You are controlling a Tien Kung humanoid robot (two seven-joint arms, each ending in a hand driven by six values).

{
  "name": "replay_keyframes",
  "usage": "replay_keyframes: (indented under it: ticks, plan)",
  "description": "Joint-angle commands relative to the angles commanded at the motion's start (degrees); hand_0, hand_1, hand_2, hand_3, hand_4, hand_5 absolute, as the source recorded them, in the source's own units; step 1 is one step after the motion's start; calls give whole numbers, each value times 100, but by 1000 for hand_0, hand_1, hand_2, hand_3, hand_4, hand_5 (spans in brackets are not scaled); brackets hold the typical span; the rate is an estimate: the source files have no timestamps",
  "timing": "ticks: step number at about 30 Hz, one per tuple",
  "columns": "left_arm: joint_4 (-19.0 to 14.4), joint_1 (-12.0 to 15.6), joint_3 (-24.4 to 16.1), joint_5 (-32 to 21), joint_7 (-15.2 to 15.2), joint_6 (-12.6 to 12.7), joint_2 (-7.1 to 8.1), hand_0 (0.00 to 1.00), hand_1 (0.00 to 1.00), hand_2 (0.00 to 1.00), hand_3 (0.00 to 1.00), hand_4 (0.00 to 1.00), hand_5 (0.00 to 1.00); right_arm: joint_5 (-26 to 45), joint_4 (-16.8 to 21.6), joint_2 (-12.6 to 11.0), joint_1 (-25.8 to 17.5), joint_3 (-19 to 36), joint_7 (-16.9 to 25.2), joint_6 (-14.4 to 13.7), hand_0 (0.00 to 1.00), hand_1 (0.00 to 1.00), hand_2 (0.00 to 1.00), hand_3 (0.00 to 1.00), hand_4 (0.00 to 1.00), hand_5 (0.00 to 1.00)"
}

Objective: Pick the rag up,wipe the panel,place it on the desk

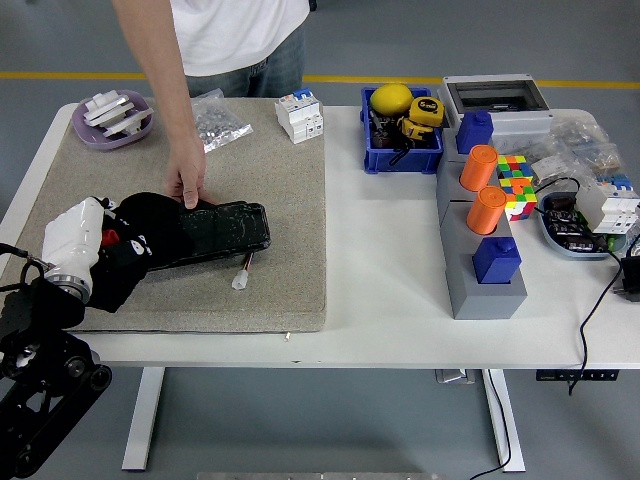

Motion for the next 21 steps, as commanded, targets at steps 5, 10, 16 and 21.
replay_keyframes:
  ticks: [5, 10, 16, 21]
  plan:
    - [29, -122, 261, -53, 0, 17, 0, 208, 129, 491, 410, 138, 2, -7, 0, -5, -6, -4, -15, 2, 710, 503, 631, 620, 998, 557]
    - [183, -365, 647, -157, 0, 18, -16, 207, 129, 490, 410, 137, 2, 51, 0, -16, 7, -93, -7, 8, 710, 503, 632, 619, 998, 556]
    - [209, -616, 941, -236, 0, 20, -37, 207, 128, 490, 410, 138, 2, 40, 0, -30, 22, -96, -23, 4, 710, 503, 632, 620, 998, 556]
    - [269, -841, 1215, -312, 0, -3, -67, 207, 128, 489, 411, 138, 2, 38, 0, -35, 43, -117, -28, 3, 709, 503, 632, 619, 998, 556]
